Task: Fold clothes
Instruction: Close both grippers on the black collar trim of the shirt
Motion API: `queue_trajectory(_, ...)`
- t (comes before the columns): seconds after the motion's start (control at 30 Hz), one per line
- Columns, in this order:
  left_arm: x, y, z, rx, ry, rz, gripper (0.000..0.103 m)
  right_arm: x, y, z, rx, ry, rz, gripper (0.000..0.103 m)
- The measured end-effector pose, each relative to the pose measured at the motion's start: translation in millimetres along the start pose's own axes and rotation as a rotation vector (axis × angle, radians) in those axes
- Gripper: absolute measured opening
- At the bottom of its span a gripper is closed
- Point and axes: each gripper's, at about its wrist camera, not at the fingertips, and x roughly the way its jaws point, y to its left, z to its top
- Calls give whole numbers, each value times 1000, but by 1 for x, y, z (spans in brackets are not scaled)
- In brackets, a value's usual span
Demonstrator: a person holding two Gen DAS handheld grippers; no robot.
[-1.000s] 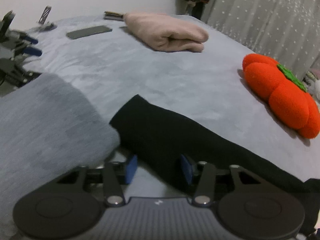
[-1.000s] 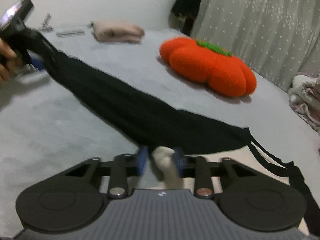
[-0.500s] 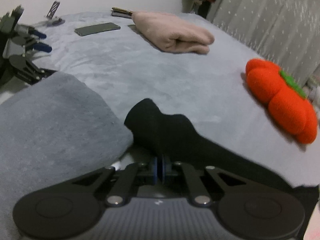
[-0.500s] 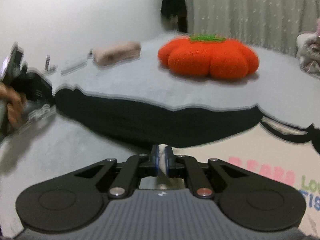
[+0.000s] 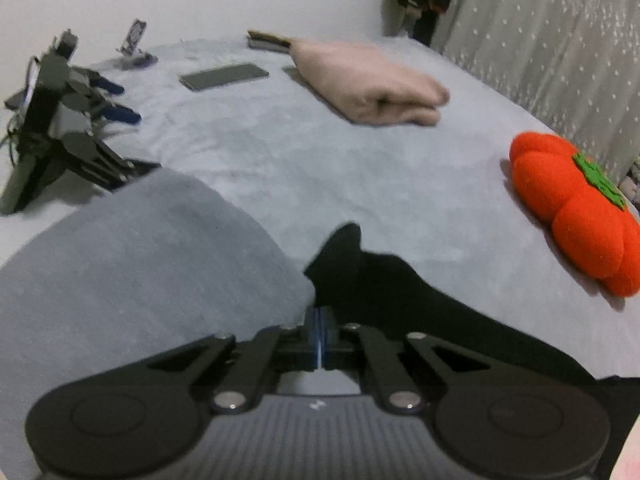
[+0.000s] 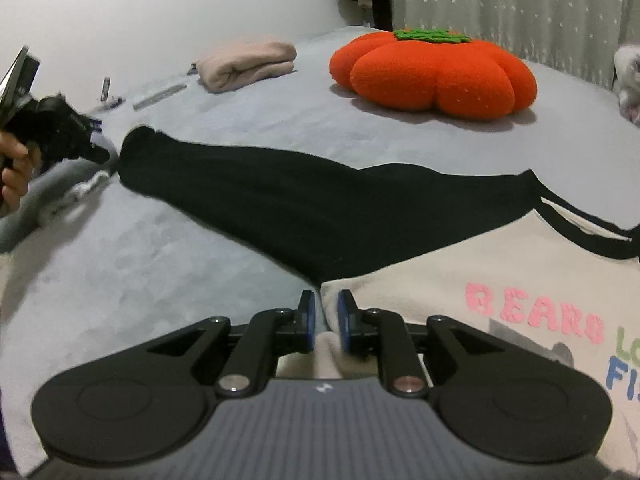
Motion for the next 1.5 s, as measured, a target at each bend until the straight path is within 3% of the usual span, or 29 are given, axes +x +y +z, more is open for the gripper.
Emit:
queue_trajectory(0.17, 6, -22, -4, 76, 3, -43, 1, -12, -8, 5, 26, -21, 28, 19)
queue_trajectory(0.27, 6, -49, -12, 154, -12, -83, 3, -19, -18, 9, 35, -37, 38, 32)
queue_trajectory(0.37, 2, -82, -22, 265, -35, -135, 4, -28, -35, 12, 25, -46, 24, 32)
queue_trajectory(0.43, -1, -106, -30, 340, -48, -191, 8, -36, -53, 12, 8, -44, -21, 33)
queue_trajectory(0.53, -4, -140, -39, 424, -57, -280, 31, -47, -87, 9, 7, -38, -104, 34)
queue_trajectory(0.57, -5, -152, -42, 448, -59, -312, 34, -51, -101, 7, 18, -34, -136, 34)
queue_trajectory(0.7, -2, -206, -53, 547, -50, -446, 35, -62, -155, -4, 34, -5, -266, 34)
queue_trajectory(0.8, 7, -249, -65, 641, -47, -490, 40, -66, -187, -9, 38, 22, -334, 34)
queue_trajectory(0.97, 27, -302, -79, 723, 26, -549, 46, -64, -215, -4, 25, 28, -370, 34)
queue_trajectory(1.23, 52, -356, -96, 784, 64, -625, 56, -32, -250, 17, -17, 66, -346, 35)
queue_trajectory(1.33, 56, -370, -108, 856, 53, -621, 55, -20, -258, 20, -23, 86, -333, 36)
queue_trajectory(1.4, 54, -374, -118, 902, 14, -630, 37, -16, -262, 19, -21, 87, -311, 36)
queue_trajectory(1.43, 51, -375, -124, 940, -1, -662, 16, -15, -263, 18, -26, 85, -301, 36)
queue_trajectory(1.47, 48, -375, -128, 973, -16, -677, 7, -15, -263, 17, -39, 80, -294, 30)
queue_trajectory(1.5, 44, -377, -134, 1011, -43, -668, 6, -15, -262, 15, -54, 74, -287, 14)
